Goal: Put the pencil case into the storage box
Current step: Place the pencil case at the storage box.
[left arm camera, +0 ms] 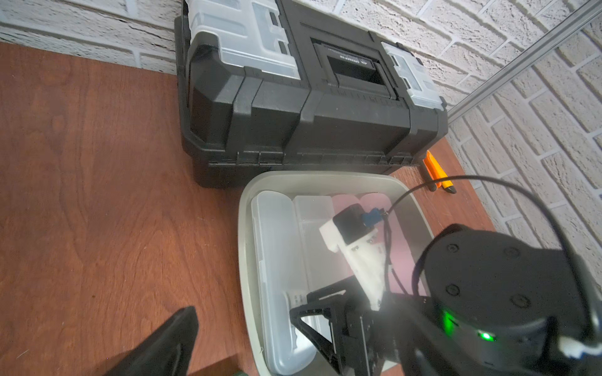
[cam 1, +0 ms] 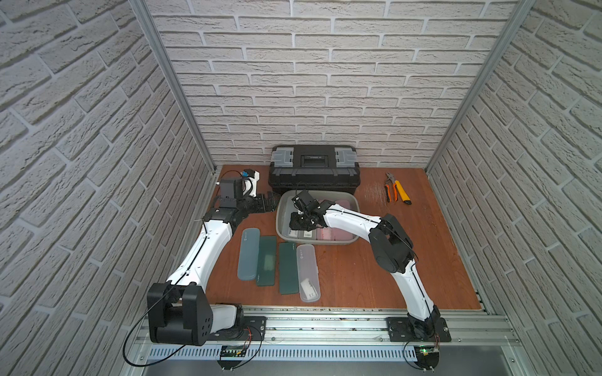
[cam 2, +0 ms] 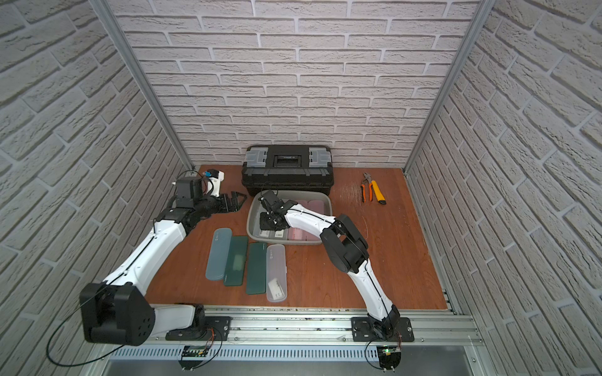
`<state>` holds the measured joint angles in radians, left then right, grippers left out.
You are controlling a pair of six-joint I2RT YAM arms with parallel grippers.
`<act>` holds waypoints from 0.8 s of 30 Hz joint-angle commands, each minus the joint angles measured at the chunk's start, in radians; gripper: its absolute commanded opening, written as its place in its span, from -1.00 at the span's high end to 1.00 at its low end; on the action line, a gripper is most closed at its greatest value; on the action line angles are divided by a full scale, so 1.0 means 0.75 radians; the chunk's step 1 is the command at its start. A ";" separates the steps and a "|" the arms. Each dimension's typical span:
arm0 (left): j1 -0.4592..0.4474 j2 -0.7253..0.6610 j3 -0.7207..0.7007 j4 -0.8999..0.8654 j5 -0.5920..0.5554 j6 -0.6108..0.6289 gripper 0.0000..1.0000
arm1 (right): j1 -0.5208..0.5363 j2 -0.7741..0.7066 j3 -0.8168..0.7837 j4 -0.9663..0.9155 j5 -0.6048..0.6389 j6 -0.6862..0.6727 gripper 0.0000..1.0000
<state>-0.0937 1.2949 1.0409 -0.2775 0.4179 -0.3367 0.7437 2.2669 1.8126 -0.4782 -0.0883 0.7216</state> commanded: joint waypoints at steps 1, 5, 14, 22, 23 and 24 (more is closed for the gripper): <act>-0.007 -0.003 0.011 0.028 0.014 0.008 -0.97 | 0.009 -0.036 0.035 -0.021 0.025 -0.052 0.14; -0.008 -0.006 0.011 0.022 0.001 0.016 -0.97 | 0.010 -0.126 -0.012 -0.024 0.090 -0.100 0.07; 0.044 -0.009 0.020 0.009 -0.032 0.001 -0.97 | 0.030 -0.269 -0.139 0.042 0.206 -0.105 0.13; 0.106 -0.014 0.004 0.013 -0.066 -0.012 -0.97 | 0.101 -0.040 0.142 -0.049 0.205 -0.143 0.18; 0.106 -0.015 0.001 0.017 -0.068 -0.015 -0.97 | 0.106 -0.020 0.152 -0.042 0.206 -0.148 0.19; 0.106 -0.015 0.001 0.020 -0.071 -0.015 -0.97 | 0.109 0.000 0.159 -0.035 0.214 -0.152 0.19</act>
<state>-0.0143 1.2949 1.0409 -0.2852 0.3775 -0.3443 0.8120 2.2242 1.9068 -0.4892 0.0532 0.6308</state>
